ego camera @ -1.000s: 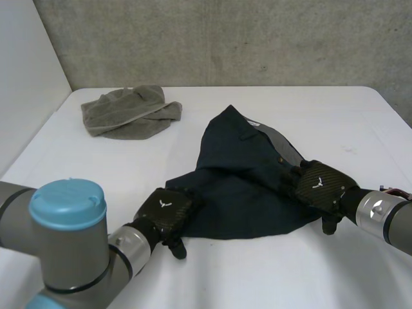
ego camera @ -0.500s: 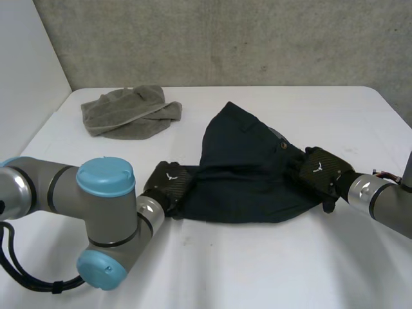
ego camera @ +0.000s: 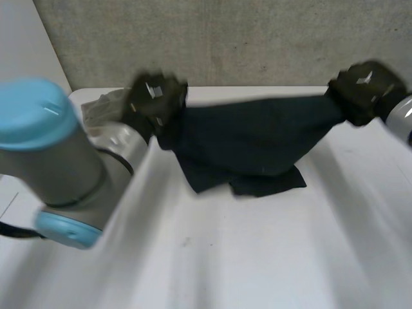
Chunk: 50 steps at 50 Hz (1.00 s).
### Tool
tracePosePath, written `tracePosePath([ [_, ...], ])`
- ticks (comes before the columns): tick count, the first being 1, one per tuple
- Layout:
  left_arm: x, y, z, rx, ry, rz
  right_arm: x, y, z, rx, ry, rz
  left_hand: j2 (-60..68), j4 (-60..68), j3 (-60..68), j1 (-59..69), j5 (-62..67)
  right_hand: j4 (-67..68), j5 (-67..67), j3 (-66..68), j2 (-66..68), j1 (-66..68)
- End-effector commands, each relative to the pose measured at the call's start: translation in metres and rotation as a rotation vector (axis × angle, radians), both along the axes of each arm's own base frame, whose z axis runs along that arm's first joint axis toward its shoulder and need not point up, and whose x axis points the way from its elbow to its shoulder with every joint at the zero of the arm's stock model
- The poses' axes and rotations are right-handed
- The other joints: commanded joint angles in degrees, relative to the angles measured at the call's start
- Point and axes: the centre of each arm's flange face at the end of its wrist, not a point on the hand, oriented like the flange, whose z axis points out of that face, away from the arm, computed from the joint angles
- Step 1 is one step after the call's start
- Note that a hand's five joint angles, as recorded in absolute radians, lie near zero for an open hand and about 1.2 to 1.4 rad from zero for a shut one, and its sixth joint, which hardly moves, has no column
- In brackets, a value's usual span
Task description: Fold the laundry.
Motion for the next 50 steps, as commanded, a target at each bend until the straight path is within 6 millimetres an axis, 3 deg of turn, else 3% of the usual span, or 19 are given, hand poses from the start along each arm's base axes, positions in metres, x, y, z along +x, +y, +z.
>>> tracePosePath([
  [1, 0.027, 0.035, 0.118, -0.235, 0.158, 0.008, -0.005, 0.030, 0.083, 0.001, -0.045, -0.082, 11.5, 11.4, 12.5, 15.5, 13.1, 12.2, 13.8, 14.7, 13.2, 23.8],
  [4, 0.031, 0.041, 0.135, -0.258, 0.171, 0.007, 0.001, 0.042, 0.104, 0.004, -0.048, -0.068, 11.5, 11.4, 12.5, 15.5, 13.1, 12.2, 13.8, 14.7, 13.2, 23.8],
  [8, 0.031, 0.041, 0.144, -0.252, 0.166, 0.006, 0.009, 0.045, 0.109, 0.027, -0.043, -0.048, 11.5, 11.4, 12.5, 15.5, 13.1, 12.2, 13.8, 14.7, 13.2, 23.8],
  [12, 0.021, 0.023, 0.122, -0.197, 0.127, 0.007, 0.023, 0.035, 0.087, 0.096, -0.029, -0.021, 11.5, 11.4, 12.5, 15.5, 13.1, 12.2, 13.8, 14.7, 13.2, 23.8],
  [16, 0.013, -0.009, 0.087, -0.125, 0.070, 0.036, 0.034, 0.025, 0.061, 0.164, -0.016, -0.021, 11.5, 11.4, 12.5, 15.5, 13.1, 12.2, 13.8, 14.7, 13.2, 23.8],
  [17, 0.011, -0.024, 0.070, -0.094, 0.048, 0.050, 0.037, 0.022, 0.053, 0.180, -0.014, -0.027, 11.5, 11.4, 12.5, 15.5, 13.1, 12.2, 13.8, 14.7, 13.2, 23.8],
  [20, 0.006, -0.047, 0.052, -0.074, 0.032, 0.067, 0.047, 0.001, 0.029, 0.171, -0.015, -0.073, 11.5, 11.4, 12.5, 15.5, 13.1, 12.2, 13.8, 14.7, 13.2, 23.8],
  [21, 0.002, -0.064, 0.047, -0.088, 0.041, 0.080, 0.049, -0.005, 0.027, 0.150, -0.023, -0.083, 11.5, 11.4, 12.5, 15.5, 13.1, 12.2, 13.8, 14.7, 13.2, 23.8],
  [23, -0.002, -0.079, 0.046, -0.116, 0.057, 0.090, 0.058, -0.023, 0.027, 0.048, -0.060, -0.117, 11.5, 11.4, 12.5, 15.5, 13.1, 12.2, 13.8, 14.7, 13.2, 23.8],
  [26, -0.011, -0.106, 0.061, -0.230, 0.126, 0.100, 0.077, -0.038, 0.042, -0.135, -0.149, -0.124, 11.5, 11.4, 12.5, 15.5, 13.1, 12.2, 13.8, 14.7, 13.2, 23.8],
  [28, -0.016, -0.117, 0.089, -0.360, 0.210, 0.100, 0.085, -0.042, 0.055, -0.237, -0.206, -0.108, 11.5, 11.4, 12.5, 15.5, 13.1, 12.2, 13.8, 14.7, 13.2, 23.8],
  [32, -0.014, -0.117, 0.144, -0.591, 0.356, 0.110, 0.093, -0.050, 0.094, -0.487, -0.356, -0.077, 11.5, 11.4, 12.5, 15.5, 13.1, 12.2, 13.8, 14.7, 13.2, 23.8],
  [34, -0.013, -0.114, 0.156, -0.654, 0.401, 0.105, 0.092, -0.048, 0.118, -0.608, -0.430, -0.066, 11.5, 11.4, 12.5, 15.5, 13.1, 12.2, 13.8, 14.7, 13.2, 23.8],
  [38, -0.011, -0.103, 0.176, -0.713, 0.472, 0.087, 0.091, -0.045, 0.130, -0.667, -0.461, -0.055, 11.5, 11.4, 12.5, 15.5, 13.1, 12.2, 13.8, 14.7, 13.2, 23.8],
  [41, -0.012, -0.106, 0.159, -0.639, 0.450, 0.088, 0.092, -0.045, 0.122, -0.629, -0.444, -0.053, 11.5, 11.4, 12.5, 15.5, 13.1, 12.2, 13.8, 14.7, 13.2, 23.8],
  [43, -0.013, -0.108, 0.133, -0.553, 0.407, 0.091, 0.093, -0.045, 0.113, -0.590, -0.424, -0.051, 11.5, 11.4, 12.5, 15.5, 13.1, 12.2, 13.8, 14.7, 13.2, 23.8],
  [44, -0.011, -0.108, 0.114, -0.493, 0.372, 0.098, 0.094, -0.046, 0.100, -0.533, -0.397, -0.043, 11.5, 11.4, 12.5, 15.5, 13.1, 12.2, 13.8, 14.7, 13.2, 23.8],
  [49, -0.001, -0.099, 0.061, -0.329, 0.274, 0.121, 0.104, -0.049, 0.034, -0.275, -0.265, 0.029, 11.5, 11.4, 12.5, 15.5, 13.1, 12.2, 13.8, 14.7, 13.2, 23.8],
  [50, 0.002, -0.094, 0.038, -0.263, 0.229, 0.131, 0.105, -0.048, 0.023, -0.227, -0.245, 0.038, 11.5, 11.4, 12.5, 15.5, 13.1, 12.2, 13.8, 14.7, 13.2, 23.8],
])
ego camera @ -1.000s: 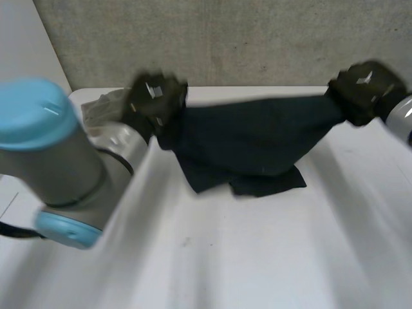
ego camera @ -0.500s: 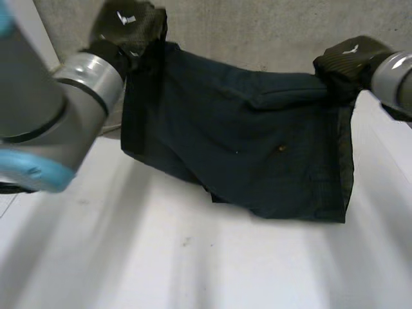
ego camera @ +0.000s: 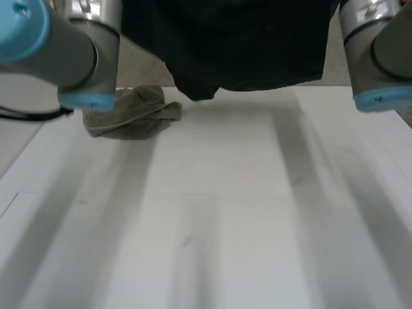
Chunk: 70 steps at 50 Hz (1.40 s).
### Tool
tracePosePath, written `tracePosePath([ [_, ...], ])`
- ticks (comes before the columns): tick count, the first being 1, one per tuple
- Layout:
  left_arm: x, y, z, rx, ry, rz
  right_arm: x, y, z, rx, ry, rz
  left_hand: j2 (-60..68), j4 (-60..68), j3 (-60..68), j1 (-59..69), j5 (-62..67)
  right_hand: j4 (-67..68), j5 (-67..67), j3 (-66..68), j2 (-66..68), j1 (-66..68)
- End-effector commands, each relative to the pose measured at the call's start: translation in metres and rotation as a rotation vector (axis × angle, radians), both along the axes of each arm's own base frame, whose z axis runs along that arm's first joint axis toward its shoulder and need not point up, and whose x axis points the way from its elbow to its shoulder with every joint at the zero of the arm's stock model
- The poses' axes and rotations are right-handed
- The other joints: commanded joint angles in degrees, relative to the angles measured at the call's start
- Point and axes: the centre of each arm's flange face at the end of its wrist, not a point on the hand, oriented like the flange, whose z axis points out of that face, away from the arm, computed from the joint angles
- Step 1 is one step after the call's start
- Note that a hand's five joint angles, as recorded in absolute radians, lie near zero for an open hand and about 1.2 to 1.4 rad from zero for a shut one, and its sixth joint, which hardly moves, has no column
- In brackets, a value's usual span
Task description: Fold the laundry.
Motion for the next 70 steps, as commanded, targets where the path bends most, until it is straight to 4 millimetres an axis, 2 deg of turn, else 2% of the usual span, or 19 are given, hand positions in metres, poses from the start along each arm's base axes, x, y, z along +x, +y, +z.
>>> tracePosePath([
  [1, 0.014, 0.017, -0.100, 0.323, -0.165, 0.023, 0.009, 0.000, -0.091, 0.354, 0.197, 0.097, 11.2, 11.2, 11.9, 15.3, 12.4, 11.9, 13.8, 12.7, 13.2, 23.7],
  [2, 0.016, 0.021, -0.113, 0.362, -0.185, 0.023, 0.010, 0.002, -0.115, 0.451, 0.251, 0.111, 11.2, 11.2, 11.9, 15.3, 12.4, 11.9, 13.8, 12.7, 13.2, 23.7],
  [4, 0.020, 0.037, -0.146, 0.476, -0.250, 0.017, 0.010, 0.006, -0.141, 0.553, 0.317, 0.124, 11.2, 11.2, 11.9, 15.3, 12.4, 11.9, 13.8, 12.7, 13.2, 23.7],
  [6, 0.024, 0.047, -0.161, 0.540, -0.286, 0.014, 0.006, 0.016, -0.168, 0.676, 0.422, 0.117, 11.2, 11.2, 11.9, 15.3, 12.4, 11.9, 13.8, 12.7, 13.2, 23.7],
  [9, 0.034, 0.072, -0.191, 0.674, -0.368, 0.007, -0.002, 0.027, -0.181, 0.773, 0.495, 0.116, 11.2, 11.2, 11.9, 15.3, 12.4, 11.9, 13.8, 12.7, 13.2, 23.7],
  [10, 0.036, 0.078, -0.196, 0.703, -0.385, 0.006, -0.007, 0.037, -0.190, 0.843, 0.531, 0.126, 11.2, 11.2, 11.9, 15.3, 12.4, 11.9, 13.8, 12.7, 13.2, 23.7],
  [13, 0.047, 0.099, -0.214, 0.809, -0.445, 0.003, -0.016, 0.058, -0.193, 0.910, 0.568, 0.122, 11.2, 11.2, 11.9, 15.3, 12.4, 11.9, 13.8, 12.7, 13.2, 23.7],
  [20, 0.072, 0.144, -0.213, 0.917, -0.559, 0.007, -0.037, 0.104, -0.186, 1.007, 0.614, 0.133, 11.2, 11.2, 11.9, 15.3, 12.4, 11.9, 13.8, 12.7, 13.2, 23.7],
  [29, 0.099, 0.198, -0.202, 0.967, -0.852, 0.014, -0.074, 0.175, -0.178, 1.094, 0.846, 0.158, 11.2, 11.2, 11.9, 15.3, 12.4, 11.9, 13.8, 12.7, 13.2, 23.7],
  [34, 0.096, 0.240, -0.204, 1.040, -0.997, -0.123, -0.086, 0.197, -0.180, 1.137, 0.909, 0.184, 11.2, 11.2, 11.9, 15.3, 12.4, 11.9, 13.8, 12.7, 13.2, 23.7],
  [36, 0.095, 0.247, -0.205, 1.051, -1.020, -0.155, -0.093, 0.202, -0.181, 1.162, 0.918, 0.185, 11.2, 11.2, 11.9, 15.3, 12.4, 11.9, 13.8, 12.7, 13.2, 23.7],
  [41, 0.084, 0.232, -0.200, 0.977, -0.978, -0.155, -0.101, 0.201, -0.183, 1.183, 0.901, 0.183, 11.2, 11.2, 11.9, 15.3, 12.4, 11.9, 13.8, 12.7, 13.2, 23.7],
  [49, 0.041, 0.160, -0.203, 0.746, -0.818, -0.089, -0.101, 0.171, -0.183, 1.072, 0.740, 0.103, 11.2, 11.2, 11.9, 15.3, 12.4, 11.9, 13.8, 12.7, 13.2, 23.7],
  [53, 0.023, 0.134, -0.208, 0.705, -0.789, -0.079, -0.103, 0.160, -0.181, 1.056, 0.654, 0.071, 11.2, 11.2, 11.9, 15.3, 12.4, 11.9, 13.8, 12.7, 13.2, 23.7],
  [56, 0.017, 0.127, -0.211, 0.715, -0.791, -0.078, -0.103, 0.162, -0.185, 1.078, 0.646, 0.081, 11.2, 11.2, 11.9, 15.3, 12.4, 11.9, 13.8, 12.7, 13.2, 23.7],
  [62, 0.012, 0.138, -0.220, 0.760, -0.835, -0.115, -0.103, 0.167, -0.190, 1.099, 0.648, 0.089, 10.6, 10.5, 11.3, 14.7, 11.8, 11.9, 13.8, 12.7, 13.2, 23.7],
  [64, 0.011, 0.139, -0.221, 0.758, -0.839, -0.120, -0.105, 0.168, -0.191, 1.103, 0.646, 0.087, -19.9, -19.9, -19.2, -15.7, -18.6, 11.9, 13.8, 12.7, 13.2, 23.7],
  [65, 0.011, 0.136, -0.220, 0.753, -0.834, -0.113, -0.105, 0.168, -0.190, 1.102, 0.645, 0.086, -56.3, -56.4, -55.7, -52.2, -55.1, 11.9, 13.8, 12.7, 13.2, 23.7],
  [70, 0.010, 0.121, -0.214, 0.734, -0.810, -0.093, -0.106, 0.174, -0.195, 1.124, 0.650, 0.090, -58.7, -58.8, -58.0, -54.6, -57.5, 11.9, 13.8, 12.7, 13.2, 23.7],
])
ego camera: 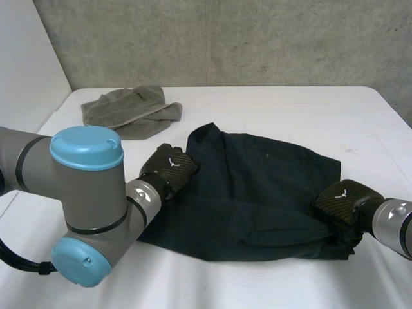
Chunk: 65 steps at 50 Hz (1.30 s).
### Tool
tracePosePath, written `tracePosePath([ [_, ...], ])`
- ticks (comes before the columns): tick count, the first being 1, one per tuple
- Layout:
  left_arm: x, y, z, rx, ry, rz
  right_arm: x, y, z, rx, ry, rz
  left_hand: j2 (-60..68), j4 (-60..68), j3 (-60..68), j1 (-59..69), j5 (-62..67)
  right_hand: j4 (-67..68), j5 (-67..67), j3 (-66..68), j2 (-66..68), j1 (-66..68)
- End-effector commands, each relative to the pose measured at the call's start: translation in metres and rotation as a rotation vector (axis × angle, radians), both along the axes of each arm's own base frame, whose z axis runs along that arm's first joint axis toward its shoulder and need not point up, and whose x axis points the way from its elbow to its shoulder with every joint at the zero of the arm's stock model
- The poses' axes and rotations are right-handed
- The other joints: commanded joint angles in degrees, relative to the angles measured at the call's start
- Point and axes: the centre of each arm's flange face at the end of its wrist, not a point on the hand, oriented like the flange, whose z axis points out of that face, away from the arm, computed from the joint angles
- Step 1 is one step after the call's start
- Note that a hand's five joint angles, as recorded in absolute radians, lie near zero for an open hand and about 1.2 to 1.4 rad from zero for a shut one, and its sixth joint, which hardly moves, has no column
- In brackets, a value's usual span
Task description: Fold the laundry.
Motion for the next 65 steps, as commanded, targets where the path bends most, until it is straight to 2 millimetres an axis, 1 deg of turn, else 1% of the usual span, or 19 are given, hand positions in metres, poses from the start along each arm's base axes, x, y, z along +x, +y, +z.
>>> tracePosePath([
  [1, 0.001, -0.015, 0.006, -0.021, 0.012, 0.017, -0.002, 0.012, -0.009, 0.038, 0.012, 0.007, -39.4, -39.5, -39.0, -32.6, -38.4, 11.9, 13.8, 12.0, 13.2, 23.7],
  [4, 0.014, -0.034, 0.006, -0.023, 0.015, 0.073, -0.003, 0.025, -0.014, 0.052, 0.037, 0.042, -39.4, -39.5, -39.0, -32.6, -38.4, 11.9, 13.8, 12.0, 13.2, 23.7],
  [6, 0.025, -0.048, 0.009, -0.031, 0.023, 0.113, -0.004, 0.032, -0.013, 0.027, 0.058, 0.083, -39.4, -39.5, -39.0, -32.6, -38.4, 11.9, 13.8, 12.0, 13.2, 23.7],
  [8, 0.030, -0.055, 0.011, -0.032, 0.032, 0.120, -0.003, 0.042, -0.013, -0.036, 0.089, 0.156, -39.4, -39.5, -39.0, -32.6, -38.4, 11.9, 13.8, 12.0, 13.2, 23.7],
  [12, 0.033, -0.062, 0.014, -0.027, 0.056, 0.082, -0.003, 0.053, -0.010, -0.147, 0.126, 0.241, -39.4, -39.5, -39.0, -32.6, -38.4, 11.9, 13.8, 12.0, 13.2, 23.7],
  [15, 0.030, -0.061, 0.012, -0.016, 0.069, 0.036, -0.003, 0.055, -0.009, -0.193, 0.132, 0.257, -39.2, -39.3, -38.8, -32.4, -38.2, 11.9, 13.8, 12.0, 13.2, 23.7],
  [17, 0.027, -0.060, 0.010, -0.011, 0.072, 0.012, -0.005, 0.053, -0.007, -0.221, 0.128, 0.245, -39.0, -39.1, -38.6, -32.2, -38.1, 11.9, 13.8, 12.0, 13.2, 23.7],
  [21, 0.019, -0.060, -0.002, 0.018, 0.077, -0.049, -0.008, 0.051, -0.007, -0.224, 0.128, 0.229, -37.8, -38.0, -37.5, -31.0, -36.9, 11.9, 13.8, 12.0, 13.2, 23.7],
  [22, 0.015, -0.059, -0.008, 0.034, 0.078, -0.077, -0.008, 0.051, -0.008, -0.223, 0.128, 0.229, -37.0, -37.1, -36.6, -30.2, -36.1, 11.9, 13.8, 12.0, 13.2, 23.7],
  [25, 0.010, -0.061, -0.013, 0.047, 0.086, -0.114, -0.009, 0.050, -0.008, -0.224, 0.130, 0.225, -35.5, -35.6, -35.1, -28.7, -34.5, 11.9, 13.8, 12.0, 13.2, 23.7],
  [30, 0.001, -0.065, -0.028, 0.081, 0.100, -0.187, -0.009, 0.049, -0.008, -0.226, 0.131, 0.220, -29.1, -29.2, -28.7, -22.3, -28.1, 11.9, 13.8, 12.0, 13.2, 23.7],
  [37, -0.001, -0.073, -0.039, 0.092, 0.099, -0.194, -0.009, 0.051, -0.009, -0.220, 0.130, 0.220, -23.4, -23.5, -23.0, -16.6, -22.4, 11.9, 13.8, 12.0, 13.2, 23.7],
  [45, -0.006, -0.081, -0.046, 0.083, 0.101, -0.195, -0.009, 0.053, -0.011, -0.209, 0.127, 0.219, -17.2, -17.3, -16.8, -10.4, -16.2, 11.9, 13.8, 12.0, 13.2, 23.7],
  [49, -0.008, -0.085, -0.048, 0.075, 0.100, -0.190, -0.010, 0.054, -0.012, -0.204, 0.128, 0.217, -8.9, -9.1, -8.5, -2.1, -8.0, 11.9, 13.8, 12.0, 13.2, 23.7],
  [50, -0.009, -0.087, -0.048, 0.074, 0.100, -0.189, -0.010, 0.054, -0.012, -0.202, 0.128, 0.217, -2.1, -2.2, -1.7, 4.7, -1.1, 11.9, 13.8, 12.0, 13.2, 23.7],
  [54, -0.009, -0.090, -0.049, 0.067, 0.097, -0.175, -0.010, 0.056, -0.013, -0.196, 0.127, 0.217, 12.7, 12.6, 13.1, 19.5, 13.7, 11.9, 13.8, 12.0, 13.2, 23.7],
  [57, -0.007, -0.094, -0.052, 0.060, 0.083, -0.136, -0.010, 0.056, -0.014, -0.194, 0.127, 0.214, 19.2, 19.0, 19.6, 26.0, 20.1, 11.9, 13.8, 12.0, 13.2, 23.7],
  [60, -0.003, -0.098, -0.056, 0.055, 0.061, -0.081, -0.013, 0.053, -0.014, -0.193, 0.128, 0.198, 29.7, 29.6, 30.1, 36.5, 30.7, 11.9, 13.8, 12.0, 13.2, 23.7],
  [65, 0.003, -0.100, -0.055, 0.041, 0.033, -0.004, -0.014, 0.052, -0.014, -0.194, 0.127, 0.194, 30.6, 30.5, 31.0, 37.4, 31.6, 11.9, 13.8, 12.0, 13.2, 23.7],
])
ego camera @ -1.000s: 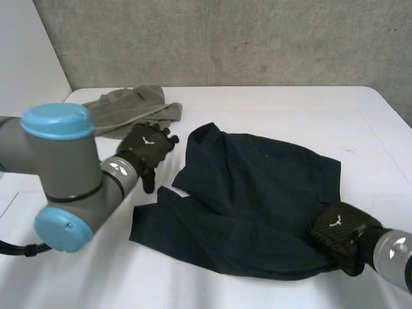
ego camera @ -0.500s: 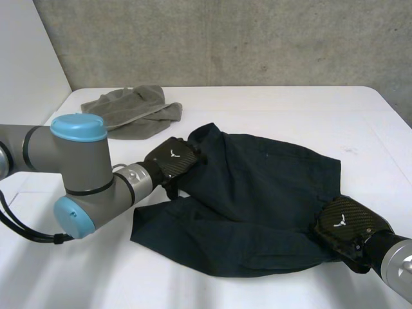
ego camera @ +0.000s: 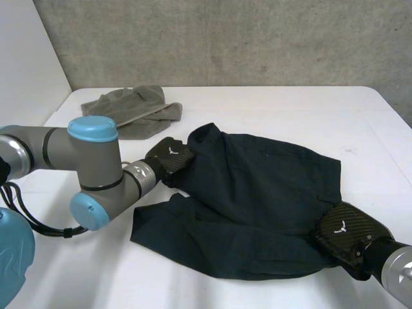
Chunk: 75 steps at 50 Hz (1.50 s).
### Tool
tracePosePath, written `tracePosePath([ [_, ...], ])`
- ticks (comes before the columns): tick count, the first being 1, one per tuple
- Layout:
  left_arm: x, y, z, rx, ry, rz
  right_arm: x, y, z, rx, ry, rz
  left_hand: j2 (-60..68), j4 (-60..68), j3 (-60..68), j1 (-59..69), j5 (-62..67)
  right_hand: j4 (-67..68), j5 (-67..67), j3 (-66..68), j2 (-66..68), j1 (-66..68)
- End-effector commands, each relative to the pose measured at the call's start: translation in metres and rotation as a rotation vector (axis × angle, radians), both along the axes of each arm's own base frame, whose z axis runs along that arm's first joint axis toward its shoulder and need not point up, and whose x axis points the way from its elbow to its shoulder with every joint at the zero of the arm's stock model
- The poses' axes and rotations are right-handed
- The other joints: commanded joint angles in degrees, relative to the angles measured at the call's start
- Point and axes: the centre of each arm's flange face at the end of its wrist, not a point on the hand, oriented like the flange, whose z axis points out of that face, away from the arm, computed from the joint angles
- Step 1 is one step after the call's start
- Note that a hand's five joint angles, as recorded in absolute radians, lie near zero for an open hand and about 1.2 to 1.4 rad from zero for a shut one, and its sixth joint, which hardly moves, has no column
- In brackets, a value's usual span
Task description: Fold the laundry.
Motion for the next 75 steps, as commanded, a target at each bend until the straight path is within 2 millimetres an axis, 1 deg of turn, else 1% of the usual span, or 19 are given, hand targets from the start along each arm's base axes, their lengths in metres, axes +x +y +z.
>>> tracePosePath([
  [1, 0.008, -0.003, 0.000, -0.015, -0.040, 0.102, -0.002, -0.002, 0.000, -0.001, -0.001, -0.009, 12.6, 12.4, 13.0, 14.5, 13.4, 11.9, 13.8, 12.0, 13.2, 23.7],
  [6, 0.005, 0.006, -0.003, 0.008, -0.045, 0.089, -0.001, -0.003, 0.001, -0.007, -0.002, -0.009, 12.6, 12.4, 13.0, 14.5, 13.4, 11.9, 13.8, 12.0, 13.2, 23.7],
  [9, 0.007, 0.012, 0.004, 0.011, -0.040, 0.084, -0.001, -0.004, 0.002, -0.010, -0.004, -0.008, -31.7, -31.8, -31.3, -29.7, -30.9, 11.9, 13.8, 12.0, 13.2, 23.7],
  [10, 0.007, 0.014, 0.007, 0.006, -0.036, 0.083, -0.001, -0.004, 0.002, -0.010, -0.007, -0.006, -37.8, -37.9, -37.4, -35.9, -37.0, 11.9, 13.8, 12.0, 13.2, 23.7],
  [11, 0.007, 0.016, 0.012, 0.003, -0.026, 0.071, -0.001, -0.004, 0.002, -0.011, -0.007, -0.006, -38.7, -38.8, -38.3, -36.8, -37.9, 11.9, 13.8, 12.0, 13.2, 23.7],
  [14, 0.006, 0.021, 0.015, 0.007, -0.013, 0.041, -0.001, -0.004, 0.002, -0.010, -0.009, -0.004, -39.0, -39.2, -38.7, -37.1, -38.2, 11.9, 13.8, 12.0, 13.2, 23.7],
  [21, 0.003, 0.028, 0.012, 0.028, -0.002, -0.011, 0.000, -0.003, 0.002, 0.003, -0.031, -0.019, -36.4, -36.5, -36.0, -34.4, -35.6, 11.9, 13.8, 12.0, 13.2, 23.7],
  [25, 0.002, 0.024, 0.009, 0.027, -0.002, -0.012, 0.000, -0.003, 0.002, 0.010, -0.036, -0.022, -34.0, -34.1, -33.6, -32.1, -33.2, 11.9, 13.8, 12.0, 13.2, 23.7],
  [29, -0.001, 0.018, -0.002, 0.024, -0.004, -0.014, 0.001, -0.002, 0.001, 0.014, -0.044, -0.014, -31.3, -31.5, -30.9, -29.4, -30.5, 11.9, 13.8, 12.0, 13.2, 23.7],
  [38, -0.007, 0.007, -0.012, 0.010, -0.001, -0.016, 0.000, -0.001, 0.000, 0.019, -0.045, -0.013, -24.6, -24.7, -24.2, -22.7, -23.8, 11.9, 13.8, 12.0, 13.2, 23.7],
  [39, -0.007, 0.006, -0.012, 0.007, 0.000, -0.016, 0.000, -0.002, 0.000, 0.019, -0.045, -0.015, -22.7, -22.9, -22.4, -20.8, -21.9, 11.9, 13.8, 12.0, 13.2, 23.7],
  [44, -0.009, 0.001, -0.009, -0.011, 0.010, -0.008, -0.001, -0.003, 0.000, 0.020, -0.045, -0.024, 0.8, 0.6, 1.1, 2.7, 1.6, 11.9, 13.8, 12.0, 13.2, 23.7],
  [48, -0.009, -0.001, -0.008, -0.028, 0.010, 0.000, -0.002, -0.003, 0.000, 0.020, -0.045, -0.026, 12.5, 12.4, 12.9, 14.5, 13.3, 11.9, 13.8, 12.0, 13.2, 23.7],
  [58, 0.001, -0.001, -0.009, -0.033, -0.031, 0.088, -0.001, -0.003, 0.000, 0.021, -0.047, -0.022, 12.6, 12.4, 13.0, 14.5, 13.4, 11.9, 13.8, 12.0, 13.2, 23.7],
  [60, 0.003, 0.001, -0.005, -0.041, -0.041, 0.118, -0.001, -0.003, 0.000, 0.019, -0.047, -0.021, 12.6, 12.4, 13.0, 14.5, 13.4, 11.9, 13.8, 12.0, 13.2, 23.7],
  [63, 0.009, 0.002, 0.007, -0.063, -0.051, 0.170, 0.000, -0.003, 0.001, 0.016, -0.048, -0.018, 12.6, 12.4, 13.0, 14.5, 13.4, 11.9, 13.8, 12.0, 13.2, 23.7],
  [66, 0.014, 0.005, 0.008, -0.063, -0.064, 0.200, 0.001, -0.002, 0.001, 0.016, -0.049, -0.014, 12.6, 12.4, 13.0, 14.5, 13.4, 11.9, 13.8, 12.0, 13.2, 23.7],
  [69, 0.017, 0.010, 0.005, -0.049, -0.086, 0.222, 0.001, -0.003, 0.001, 0.010, -0.049, -0.012, 12.6, 12.4, 13.0, 14.5, 13.4, 11.9, 13.8, 12.0, 13.2, 23.7],
  [75, 0.023, 0.014, -0.001, -0.035, -0.133, 0.288, 0.001, -0.004, 0.002, -0.004, -0.051, -0.011, 12.6, 12.4, 13.0, 14.5, 13.4, 11.9, 13.8, 12.0, 13.2, 23.7],
])
